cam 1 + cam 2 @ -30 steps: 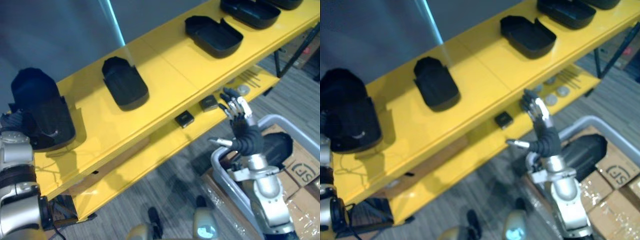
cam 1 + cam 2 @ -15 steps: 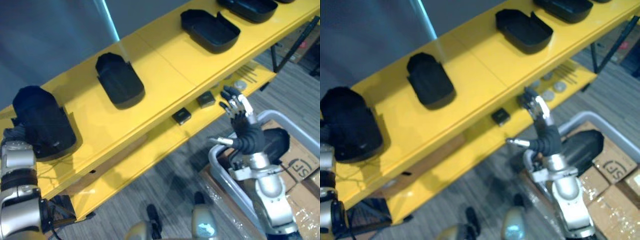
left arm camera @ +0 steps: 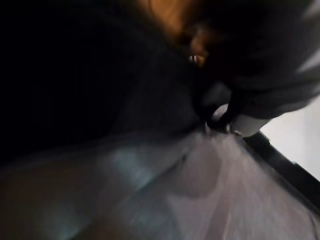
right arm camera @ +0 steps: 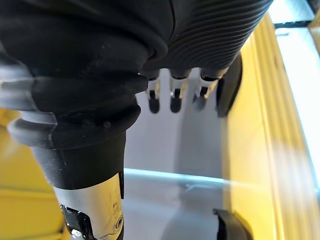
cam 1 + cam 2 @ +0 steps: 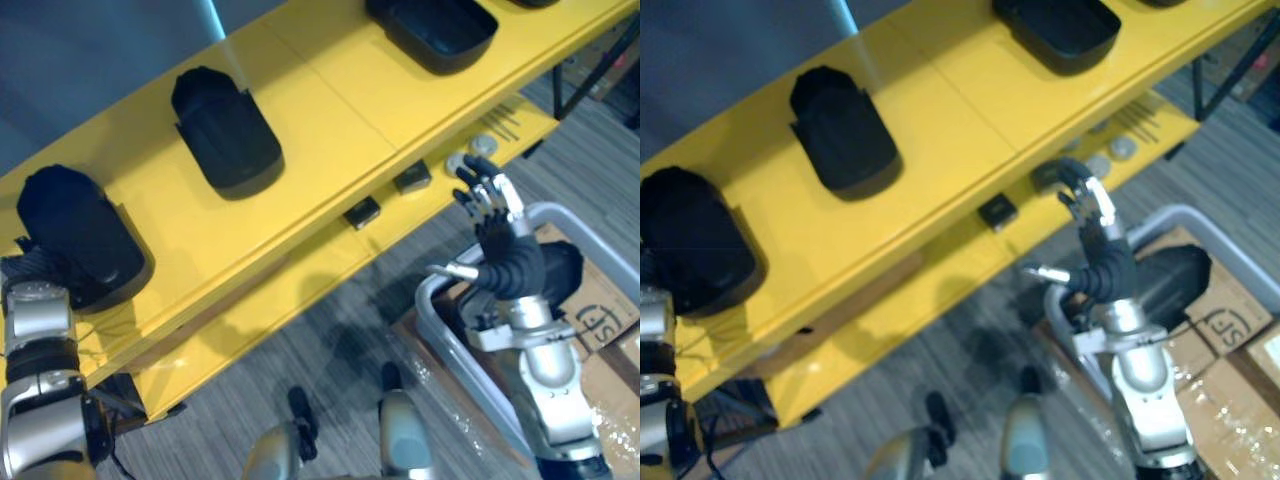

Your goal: Walk over and take plastic housings, then place them on the shelf

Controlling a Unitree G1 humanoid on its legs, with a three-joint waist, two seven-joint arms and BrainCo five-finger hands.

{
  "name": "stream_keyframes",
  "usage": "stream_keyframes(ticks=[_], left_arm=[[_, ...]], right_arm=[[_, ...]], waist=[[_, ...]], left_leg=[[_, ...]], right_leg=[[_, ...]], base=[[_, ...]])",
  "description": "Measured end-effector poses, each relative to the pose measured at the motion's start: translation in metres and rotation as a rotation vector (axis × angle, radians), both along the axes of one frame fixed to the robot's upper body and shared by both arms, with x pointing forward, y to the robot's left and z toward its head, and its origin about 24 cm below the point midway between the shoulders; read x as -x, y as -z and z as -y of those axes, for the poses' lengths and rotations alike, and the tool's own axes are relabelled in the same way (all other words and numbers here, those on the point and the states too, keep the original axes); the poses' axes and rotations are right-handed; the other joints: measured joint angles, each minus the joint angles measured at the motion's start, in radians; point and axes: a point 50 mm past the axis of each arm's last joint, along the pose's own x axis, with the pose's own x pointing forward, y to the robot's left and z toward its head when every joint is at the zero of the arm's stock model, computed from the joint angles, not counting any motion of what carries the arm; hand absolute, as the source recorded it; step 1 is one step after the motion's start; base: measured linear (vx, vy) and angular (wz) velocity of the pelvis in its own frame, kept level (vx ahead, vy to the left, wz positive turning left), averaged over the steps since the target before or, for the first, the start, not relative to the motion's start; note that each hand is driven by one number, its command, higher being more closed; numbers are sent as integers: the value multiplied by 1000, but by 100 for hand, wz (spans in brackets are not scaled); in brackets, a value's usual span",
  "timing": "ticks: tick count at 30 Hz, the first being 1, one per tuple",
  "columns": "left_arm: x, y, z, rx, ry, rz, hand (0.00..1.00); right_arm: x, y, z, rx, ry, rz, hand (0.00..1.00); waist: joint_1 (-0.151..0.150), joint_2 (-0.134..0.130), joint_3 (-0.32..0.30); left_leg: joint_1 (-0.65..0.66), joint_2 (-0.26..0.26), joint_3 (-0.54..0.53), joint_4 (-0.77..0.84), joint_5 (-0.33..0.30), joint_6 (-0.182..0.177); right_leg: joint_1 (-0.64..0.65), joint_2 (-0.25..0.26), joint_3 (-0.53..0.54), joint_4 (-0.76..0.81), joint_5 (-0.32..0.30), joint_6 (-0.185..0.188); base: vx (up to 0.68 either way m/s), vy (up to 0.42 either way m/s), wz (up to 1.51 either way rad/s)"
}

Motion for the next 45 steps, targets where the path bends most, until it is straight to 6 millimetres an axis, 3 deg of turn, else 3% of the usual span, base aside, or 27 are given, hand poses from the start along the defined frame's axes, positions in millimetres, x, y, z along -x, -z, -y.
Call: stream_keyframes(ticks=[7,12,16,19,20,21,22,24,26,29,31,34,40,45], left_arm=[[0,-17,2,-111,-94,77,0],[4,-37,6,-205,-241,240,0],[10,-71,12,-357,-344,487,0],[20,-107,19,-468,-366,779,0],[29,-124,23,-485,-359,952,0],[33,-130,25,-496,-352,1014,0],[41,-136,33,-511,-306,1132,100],[54,-130,51,-528,-190,1257,100],[72,-102,75,-486,-69,1313,100],[104,-62,103,-361,67,1289,100],[127,-35,119,-299,154,1176,100],[136,-13,124,-210,258,1052,100],[142,0,128,-143,401,932,100],[132,8,131,-84,537,831,100]], right_arm=[[3,-9,3,-1,0,29,0],[4,-7,4,4,-1,22,0],[8,-2,5,-1,1,16,0],[12,5,2,-17,-3,0,0],[14,8,0,-15,-7,-1,0],[14,9,-1,-20,-9,-5,0],[14,12,-3,-29,-8,-16,0],[17,19,-5,-46,4,-40,0],[20,29,-6,-62,31,-79,0],[25,42,-7,-89,76,-129,0],[29,55,-2,-92,128,-184,0],[28,64,3,-96,164,-222,0],[27,70,2,-103,196,-240,0],[25,74,4,-116,225,-254,0]], waist=[[-2,-3,10],[-1,-3,10],[7,-3,10],[12,-2,7],[13,-2,7],[13,-2,7],[11,-1,6],[19,-2,-17],[30,9,-68],[51,9,-103],[70,5,-104],[107,4,-110],[126,-6,-108],[128,-15,-102]], left_leg=[[-30,8,19,36,-12,0],[-30,7,20,41,-15,1],[-26,7,19,40,-16,1],[-11,3,17,33,-13,0],[-8,2,14,28,-10,0],[-5,1,11,25,-6,0],[13,-2,-3,10,0,0],[46,-4,-9,-19,7,-5],[58,-7,-40,-39,12,-7],[61,-7,-72,-42,13,-8],[69,-8,-115,-41,16,-11],[73,-11,-146,-43,18,-10],[70,-17,-167,-69,39,-8],[57,-19,-169,-68,40,-6]], right_leg=[[-33,3,21,22,-1,-1],[-33,1,22,32,-5,-1],[-31,1,22,38,-8,-2],[-22,-1,19,42,-12,-4],[-21,-1,16,43,-12,-4],[-17,-2,13,42,-12,-4],[2,-1,0,39,-14,-7],[29,0,-12,35,-26,-6],[55,-1,-38,14,-30,-6],[89,2,-73,-19,-29,-7],[135,0,-117,-51,-29,-7],[167,-3,-148,-76,-28,-9],[183,-5,-172,-112,-12,-16],[180,-6,-175,-124,2,-7]], base=[[-6,-5,-5],[-3,-1,-1],[0,0,0],[26,-8,1],[27,-13,6],[25,-20,12],[32,-33,17],[36,-32,14],[80,-34,27],[55,-17,37],[9,-19,42],[-25,-7,29],[-18,1,14],[15,3,1]])
